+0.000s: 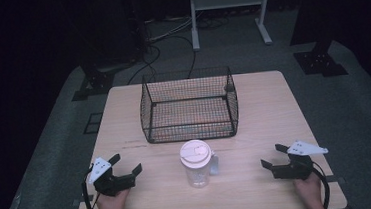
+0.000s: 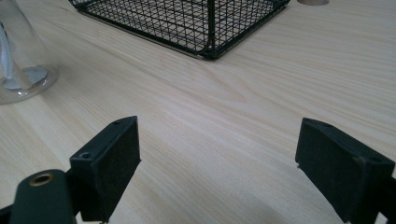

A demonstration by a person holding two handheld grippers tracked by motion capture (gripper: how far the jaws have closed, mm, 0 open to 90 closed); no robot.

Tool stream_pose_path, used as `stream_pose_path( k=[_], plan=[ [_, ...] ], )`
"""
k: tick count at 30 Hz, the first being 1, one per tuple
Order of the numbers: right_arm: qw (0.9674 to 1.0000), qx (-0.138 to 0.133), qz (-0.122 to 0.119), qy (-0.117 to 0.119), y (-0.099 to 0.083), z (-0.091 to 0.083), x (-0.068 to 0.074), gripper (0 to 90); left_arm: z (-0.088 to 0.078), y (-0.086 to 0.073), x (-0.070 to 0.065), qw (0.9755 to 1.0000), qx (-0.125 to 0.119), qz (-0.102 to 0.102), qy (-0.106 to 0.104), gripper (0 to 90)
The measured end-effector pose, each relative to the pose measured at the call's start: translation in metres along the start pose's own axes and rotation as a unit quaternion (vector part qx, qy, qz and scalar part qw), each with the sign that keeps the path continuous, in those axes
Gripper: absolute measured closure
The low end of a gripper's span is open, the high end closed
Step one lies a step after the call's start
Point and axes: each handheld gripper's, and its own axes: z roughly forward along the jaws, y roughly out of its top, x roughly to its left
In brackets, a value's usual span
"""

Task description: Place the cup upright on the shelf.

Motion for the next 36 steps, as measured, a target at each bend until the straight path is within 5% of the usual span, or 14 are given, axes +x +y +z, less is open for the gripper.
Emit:
stream_pose_path(
  k=[17,36],
  plan=[
    [1.0000,0.000,-0.001,0.001,0.000,0.000,0.000,12.9,0.002,0.001,-0.006,0.9999,-0.001,0.006,-0.013,1.2],
    [1.0000,0.002,-0.004,0.000,0.000,0.000,0.001,12.9,-0.004,0.006,-0.031,0.9980,-0.014,0.047,-0.040,1.2]
  ],
)
